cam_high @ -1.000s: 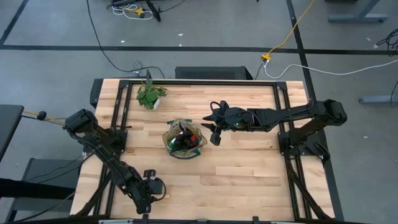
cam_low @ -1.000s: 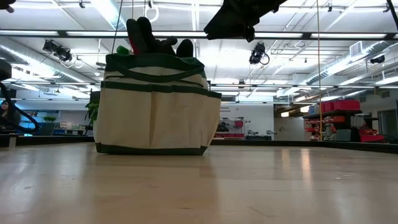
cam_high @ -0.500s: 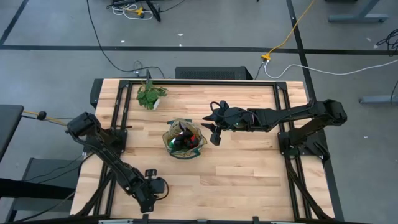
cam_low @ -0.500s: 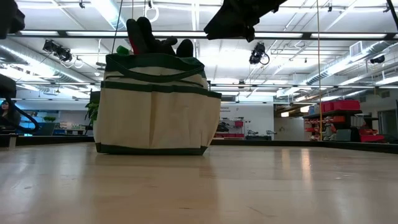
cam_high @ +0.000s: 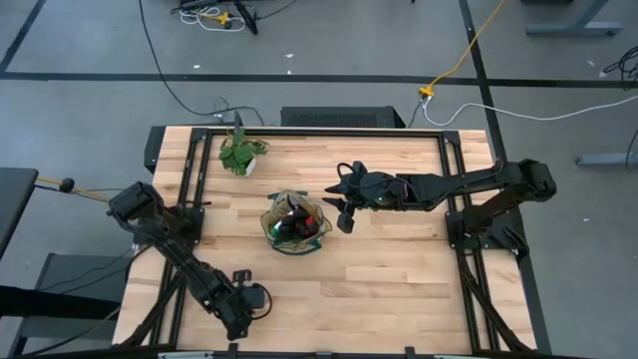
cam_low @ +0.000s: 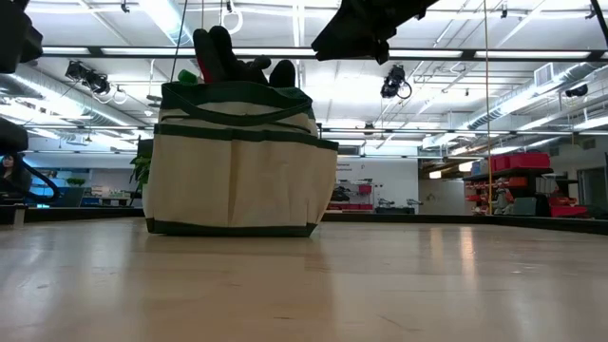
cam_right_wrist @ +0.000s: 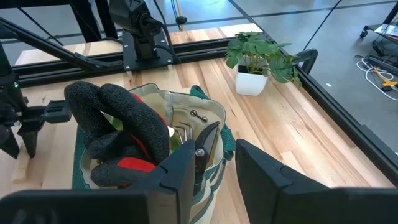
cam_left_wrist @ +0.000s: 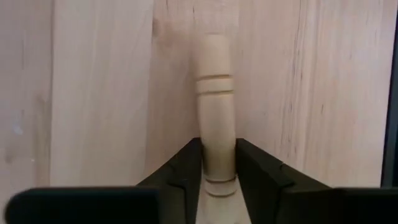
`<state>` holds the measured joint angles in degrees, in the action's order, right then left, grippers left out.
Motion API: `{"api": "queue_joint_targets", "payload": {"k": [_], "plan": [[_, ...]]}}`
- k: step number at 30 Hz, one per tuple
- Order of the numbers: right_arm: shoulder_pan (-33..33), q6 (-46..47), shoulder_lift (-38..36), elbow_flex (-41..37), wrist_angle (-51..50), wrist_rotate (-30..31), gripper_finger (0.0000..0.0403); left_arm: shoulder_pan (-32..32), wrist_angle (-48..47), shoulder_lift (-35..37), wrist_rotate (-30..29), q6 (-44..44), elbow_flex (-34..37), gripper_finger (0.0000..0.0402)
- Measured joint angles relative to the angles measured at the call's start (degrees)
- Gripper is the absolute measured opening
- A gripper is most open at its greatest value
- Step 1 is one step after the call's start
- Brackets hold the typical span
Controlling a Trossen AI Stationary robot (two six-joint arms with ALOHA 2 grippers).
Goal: Pick & Place Garden tools in Gardening bag
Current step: Put the hand rake into the gardening bag
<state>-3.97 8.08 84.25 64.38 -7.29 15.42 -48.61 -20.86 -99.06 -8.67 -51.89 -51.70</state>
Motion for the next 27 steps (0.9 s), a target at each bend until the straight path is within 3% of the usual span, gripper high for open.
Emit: {"api": "queue_joint_targets", "payload": {"k": [4, 11, 27], "plan": [[0.0, 0.0, 0.0, 0.0, 0.0, 0.0, 0.0119, 0.6, -0.5, -1.0, 2.3, 0.0, -0.1, 0.0074], [0.0, 0.0, 0.0, 0.0, 0.0, 0.0, 0.0119, 0.9, -4.7, -0.8, 1.5, 0.4, -2.9, 0.0074], [0.0, 0.0, 0.0, 0.0, 0.1, 0.0, 0.0119, 0.8, -25.9, -0.7, -12.5, 3.7, -17.0, 0.0074]]}}
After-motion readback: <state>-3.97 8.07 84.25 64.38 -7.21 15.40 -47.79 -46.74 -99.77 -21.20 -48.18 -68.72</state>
